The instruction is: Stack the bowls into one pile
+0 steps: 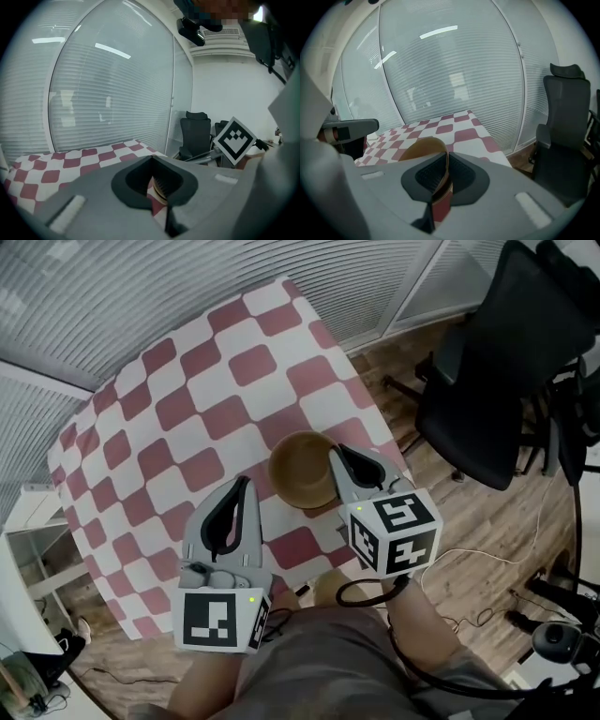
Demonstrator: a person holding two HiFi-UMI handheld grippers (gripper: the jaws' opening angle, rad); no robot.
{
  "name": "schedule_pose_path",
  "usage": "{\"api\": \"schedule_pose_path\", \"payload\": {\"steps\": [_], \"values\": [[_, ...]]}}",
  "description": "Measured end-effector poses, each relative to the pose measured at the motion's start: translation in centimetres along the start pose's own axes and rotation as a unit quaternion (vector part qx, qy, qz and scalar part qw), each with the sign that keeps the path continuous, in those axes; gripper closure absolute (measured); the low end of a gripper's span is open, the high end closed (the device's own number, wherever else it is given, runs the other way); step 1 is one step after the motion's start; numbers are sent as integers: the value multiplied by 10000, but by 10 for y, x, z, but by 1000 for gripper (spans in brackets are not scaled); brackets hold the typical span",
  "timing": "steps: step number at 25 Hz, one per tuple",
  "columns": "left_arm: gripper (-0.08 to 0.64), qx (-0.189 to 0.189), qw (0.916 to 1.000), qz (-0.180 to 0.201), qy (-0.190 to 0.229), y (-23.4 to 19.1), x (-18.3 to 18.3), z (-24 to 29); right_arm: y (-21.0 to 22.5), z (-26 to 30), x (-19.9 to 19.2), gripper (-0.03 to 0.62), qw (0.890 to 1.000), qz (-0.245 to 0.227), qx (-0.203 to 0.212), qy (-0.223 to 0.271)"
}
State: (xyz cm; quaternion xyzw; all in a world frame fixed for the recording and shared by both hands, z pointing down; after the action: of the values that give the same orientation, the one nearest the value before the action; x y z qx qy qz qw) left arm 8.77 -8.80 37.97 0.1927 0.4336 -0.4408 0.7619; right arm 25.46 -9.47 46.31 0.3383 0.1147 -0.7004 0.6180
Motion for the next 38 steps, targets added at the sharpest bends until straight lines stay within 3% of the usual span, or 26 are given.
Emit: {"api": "schedule_pose_path", "payload": {"steps": [9, 19, 25, 32, 38], "values": [[560, -82, 9999, -42, -123, 0, -6, 11, -1, 8, -6, 541, 9992, -351, -181, -76], [560, 0, 10000, 42, 36, 0, 7, 6, -3, -4, 15, 518, 9980, -476, -148, 377], [560, 540, 9973, 93, 483, -17, 35, -30, -28, -28, 52, 536, 9935, -763, 84, 842], [560, 1113, 9896, 69, 910, -55, 55, -89, -95, -52, 92, 562, 9810, -1259, 514, 1385], [560, 1607, 9779, 251, 1310, -86, 71, -150, -164, -84, 111, 566, 9602, -1583, 750, 2174]]}}
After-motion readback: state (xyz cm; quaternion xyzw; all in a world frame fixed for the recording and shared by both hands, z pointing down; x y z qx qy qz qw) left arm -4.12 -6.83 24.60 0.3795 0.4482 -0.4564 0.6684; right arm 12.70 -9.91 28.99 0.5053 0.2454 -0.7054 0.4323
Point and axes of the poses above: the fingertips, and each gripper's own axes: z forward along the fingers, y to its right, x out of its top, the point moved 5 cm from there along -z, backward along the fingers, and after that the axes turned 10 degrees about -y, right-handed, at the moved point
